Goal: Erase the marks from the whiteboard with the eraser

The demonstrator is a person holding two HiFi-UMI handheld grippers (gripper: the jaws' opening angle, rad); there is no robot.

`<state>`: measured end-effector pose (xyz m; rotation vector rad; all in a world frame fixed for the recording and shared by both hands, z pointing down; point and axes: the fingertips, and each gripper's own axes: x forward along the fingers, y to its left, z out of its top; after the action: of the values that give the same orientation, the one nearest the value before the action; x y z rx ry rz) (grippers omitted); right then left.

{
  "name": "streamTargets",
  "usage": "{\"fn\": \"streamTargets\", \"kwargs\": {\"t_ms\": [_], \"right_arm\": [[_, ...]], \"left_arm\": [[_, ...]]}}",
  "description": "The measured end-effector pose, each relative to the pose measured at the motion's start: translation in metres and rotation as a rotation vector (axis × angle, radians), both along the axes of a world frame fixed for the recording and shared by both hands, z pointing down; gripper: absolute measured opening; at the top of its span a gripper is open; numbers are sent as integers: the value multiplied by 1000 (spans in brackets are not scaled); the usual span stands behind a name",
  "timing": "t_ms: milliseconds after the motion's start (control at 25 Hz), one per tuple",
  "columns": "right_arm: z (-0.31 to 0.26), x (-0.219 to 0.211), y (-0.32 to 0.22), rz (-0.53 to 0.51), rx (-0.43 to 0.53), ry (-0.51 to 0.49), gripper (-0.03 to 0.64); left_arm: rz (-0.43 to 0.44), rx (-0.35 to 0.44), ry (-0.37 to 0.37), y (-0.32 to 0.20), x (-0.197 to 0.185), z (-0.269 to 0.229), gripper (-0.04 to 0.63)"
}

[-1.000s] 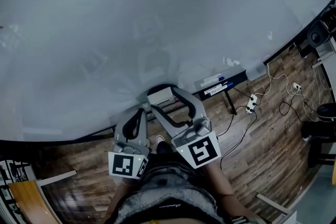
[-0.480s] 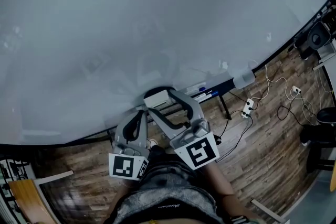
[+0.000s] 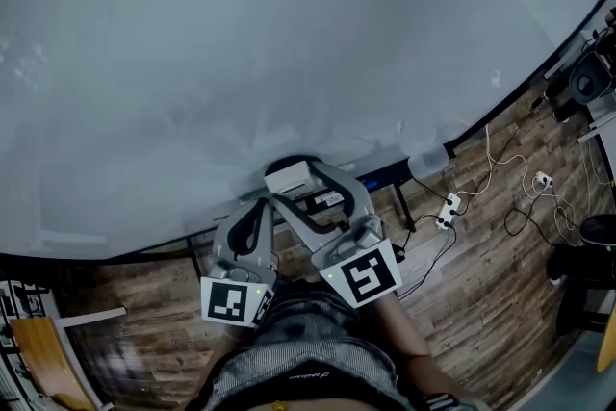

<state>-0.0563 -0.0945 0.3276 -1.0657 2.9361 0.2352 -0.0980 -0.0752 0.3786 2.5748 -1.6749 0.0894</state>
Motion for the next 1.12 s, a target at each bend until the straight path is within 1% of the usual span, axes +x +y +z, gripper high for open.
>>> {"fn": "streamTargets", "kwargs": {"t_ms": [160, 320, 520, 720, 840, 1120], "right_arm": [[-1, 28, -10, 5, -1, 2, 247], [5, 51, -20, 0, -19, 11, 247], [3, 62, -24, -25, -5, 31, 245], [0, 62, -25, -4, 2, 18, 245], [0, 61, -25, 16, 3, 12, 247], [1, 60, -26, 58, 13, 3, 247]], "left_arm": [[-17, 0, -8, -4, 21, -1, 3], [-41, -6, 5, -5, 42, 6, 3], [-56, -15, 18, -4, 56, 8, 3], [-38, -15, 23, -4, 58, 3, 3], [-10, -5, 4, -6, 56, 1, 3], [43, 6, 18, -13, 49, 0, 3]]}}
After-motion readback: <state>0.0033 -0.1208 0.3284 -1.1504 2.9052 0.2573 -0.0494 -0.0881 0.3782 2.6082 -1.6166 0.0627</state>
